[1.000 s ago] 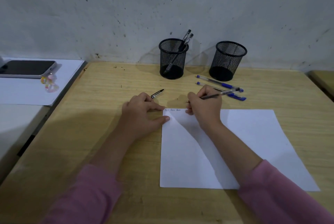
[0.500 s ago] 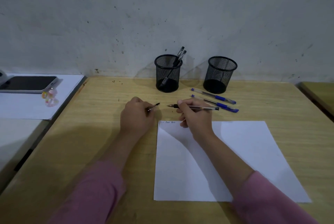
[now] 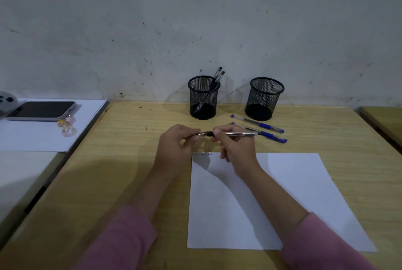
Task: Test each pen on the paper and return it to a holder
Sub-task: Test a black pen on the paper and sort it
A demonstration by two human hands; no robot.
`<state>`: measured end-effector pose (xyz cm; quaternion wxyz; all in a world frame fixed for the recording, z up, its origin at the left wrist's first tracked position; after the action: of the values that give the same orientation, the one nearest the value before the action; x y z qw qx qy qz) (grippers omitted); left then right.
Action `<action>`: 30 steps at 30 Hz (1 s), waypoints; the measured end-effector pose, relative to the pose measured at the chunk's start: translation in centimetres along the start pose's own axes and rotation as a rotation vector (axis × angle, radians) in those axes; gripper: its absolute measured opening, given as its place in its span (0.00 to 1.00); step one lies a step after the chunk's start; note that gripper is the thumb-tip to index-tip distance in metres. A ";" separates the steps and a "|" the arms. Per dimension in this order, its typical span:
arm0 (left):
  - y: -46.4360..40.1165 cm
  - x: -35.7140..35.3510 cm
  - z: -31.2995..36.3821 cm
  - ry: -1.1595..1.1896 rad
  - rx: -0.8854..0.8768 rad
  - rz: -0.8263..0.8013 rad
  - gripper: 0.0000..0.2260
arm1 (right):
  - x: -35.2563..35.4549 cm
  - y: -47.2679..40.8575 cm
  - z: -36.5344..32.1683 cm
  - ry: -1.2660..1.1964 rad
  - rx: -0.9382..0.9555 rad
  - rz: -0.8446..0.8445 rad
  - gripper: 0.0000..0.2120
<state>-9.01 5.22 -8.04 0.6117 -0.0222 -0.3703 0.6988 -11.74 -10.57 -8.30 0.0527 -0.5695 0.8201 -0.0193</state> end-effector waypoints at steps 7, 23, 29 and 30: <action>-0.1 1.4 1.7 0.056 -0.151 0.078 0.09 | -0.3 -0.1 -1.0 -0.178 0.015 -0.153 0.03; -2.0 2.9 4.4 -0.089 -0.147 0.221 0.07 | 0.4 -0.9 -9.1 0.761 0.818 -0.012 0.10; -3.7 2.3 6.3 -0.068 -0.191 0.185 0.08 | -0.8 -3.0 -9.4 1.071 1.144 -0.062 0.11; -4.0 2.4 6.4 -0.049 -0.177 0.201 0.09 | -0.8 -3.4 -9.6 1.041 1.147 -0.085 0.12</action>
<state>-9.39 4.06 -0.18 0.5248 -0.0961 -0.4412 0.7216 -9.37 -11.32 1.61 -0.0537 -0.4017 0.5782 -0.7081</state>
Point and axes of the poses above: each hand's wrist, its own y-axis away from the middle knuckle, its own x-axis out of the back of the hand, z = x × y, the point moved 4 cm from there along -y, towards the middle knuckle, and after that the axes turned 6 degrees about z, right-handed, at the moved point
